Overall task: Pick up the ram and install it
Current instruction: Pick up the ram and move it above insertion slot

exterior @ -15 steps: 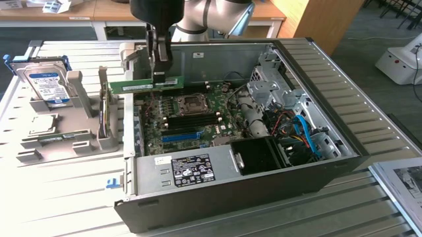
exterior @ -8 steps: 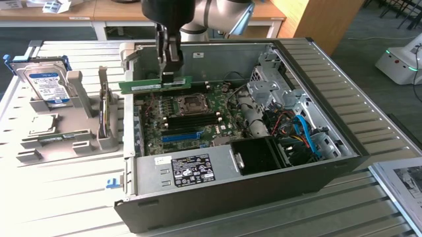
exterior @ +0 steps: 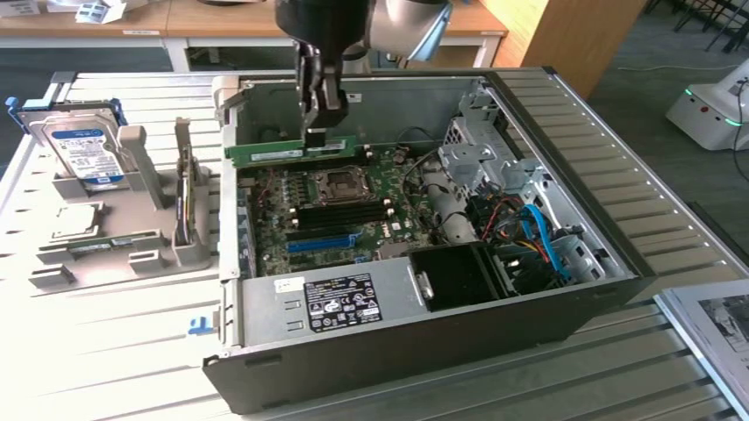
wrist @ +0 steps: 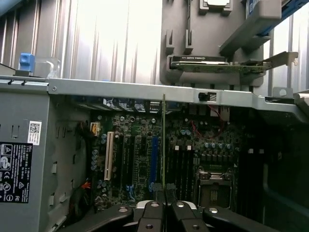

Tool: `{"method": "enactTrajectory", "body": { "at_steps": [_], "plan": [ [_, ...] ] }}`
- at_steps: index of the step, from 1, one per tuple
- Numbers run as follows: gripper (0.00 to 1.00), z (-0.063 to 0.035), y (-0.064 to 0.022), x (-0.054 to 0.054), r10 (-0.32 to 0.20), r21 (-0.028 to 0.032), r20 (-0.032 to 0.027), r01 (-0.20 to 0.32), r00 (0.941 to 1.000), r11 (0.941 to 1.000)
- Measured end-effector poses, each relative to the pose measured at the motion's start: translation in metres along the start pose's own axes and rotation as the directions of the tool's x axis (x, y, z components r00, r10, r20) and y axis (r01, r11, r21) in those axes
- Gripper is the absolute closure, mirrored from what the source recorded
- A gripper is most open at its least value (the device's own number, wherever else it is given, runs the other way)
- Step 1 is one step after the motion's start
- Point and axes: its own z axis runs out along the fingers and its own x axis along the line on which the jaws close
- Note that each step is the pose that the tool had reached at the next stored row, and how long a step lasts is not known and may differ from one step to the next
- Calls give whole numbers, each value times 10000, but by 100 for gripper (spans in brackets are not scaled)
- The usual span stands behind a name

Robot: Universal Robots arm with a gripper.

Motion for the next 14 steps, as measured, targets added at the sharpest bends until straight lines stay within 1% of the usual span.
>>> {"method": "enactTrajectory", "body": {
  "at_steps": [14],
  "plan": [
    [88,-15,-262,53,-3,-16,2,3,10000,10000]
  ]
}}
